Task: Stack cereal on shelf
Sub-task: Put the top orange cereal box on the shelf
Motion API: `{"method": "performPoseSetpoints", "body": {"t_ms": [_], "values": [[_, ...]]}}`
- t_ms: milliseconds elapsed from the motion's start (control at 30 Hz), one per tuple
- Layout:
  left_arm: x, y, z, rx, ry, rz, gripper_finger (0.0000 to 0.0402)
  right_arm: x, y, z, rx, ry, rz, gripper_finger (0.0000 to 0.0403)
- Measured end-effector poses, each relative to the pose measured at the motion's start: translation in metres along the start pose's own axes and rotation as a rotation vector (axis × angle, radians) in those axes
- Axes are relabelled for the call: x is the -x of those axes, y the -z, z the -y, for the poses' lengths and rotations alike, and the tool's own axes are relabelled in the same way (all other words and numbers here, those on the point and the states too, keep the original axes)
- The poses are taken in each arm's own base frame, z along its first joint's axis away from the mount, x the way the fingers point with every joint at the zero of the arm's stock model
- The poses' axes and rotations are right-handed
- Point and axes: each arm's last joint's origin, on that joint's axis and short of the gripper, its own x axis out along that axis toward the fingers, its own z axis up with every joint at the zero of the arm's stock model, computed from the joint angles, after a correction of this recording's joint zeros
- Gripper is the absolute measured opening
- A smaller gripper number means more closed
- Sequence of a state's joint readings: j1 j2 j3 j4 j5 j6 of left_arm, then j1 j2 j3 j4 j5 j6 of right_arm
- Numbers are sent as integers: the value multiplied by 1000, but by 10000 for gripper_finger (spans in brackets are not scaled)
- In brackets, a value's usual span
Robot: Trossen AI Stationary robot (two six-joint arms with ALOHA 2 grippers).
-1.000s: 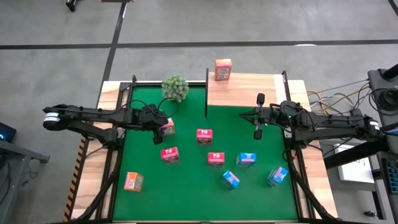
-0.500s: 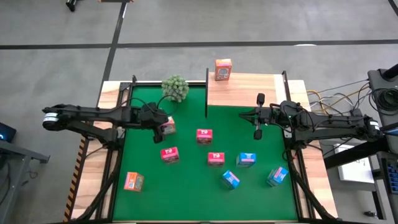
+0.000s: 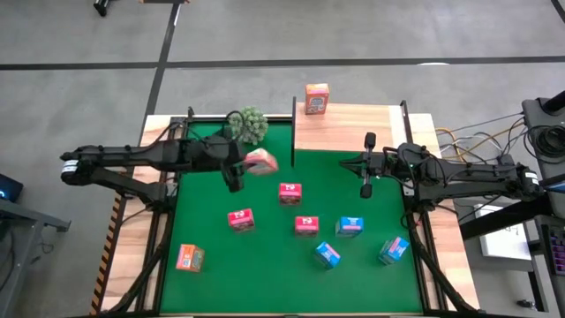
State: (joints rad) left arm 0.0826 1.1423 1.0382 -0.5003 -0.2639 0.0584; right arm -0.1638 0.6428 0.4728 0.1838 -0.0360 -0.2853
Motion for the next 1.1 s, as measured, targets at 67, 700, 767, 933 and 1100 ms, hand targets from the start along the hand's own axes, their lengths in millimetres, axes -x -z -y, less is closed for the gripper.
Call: {"method": "performPoseSetpoints", "body": {"t_ms": [67, 700, 767, 933, 1100], "values": [[-3, -10, 1, -27, 26, 104, 139, 0, 0, 0, 21, 1, 3, 9], [-99, -78, -23, -81, -132, 355, 139, 15, -8, 2, 95, 19, 50, 9], [-109, -83, -27, -75, -139, 338, 139, 14, -7, 2, 95, 18, 47, 9], [-128, -86, -35, -70, -155, 300, 139, 14, -6, 1, 92, 12, 28, 9], [-133, -83, -42, -58, -135, 300, 144, 14, -5, 1, 93, 10, 23, 9]]}}
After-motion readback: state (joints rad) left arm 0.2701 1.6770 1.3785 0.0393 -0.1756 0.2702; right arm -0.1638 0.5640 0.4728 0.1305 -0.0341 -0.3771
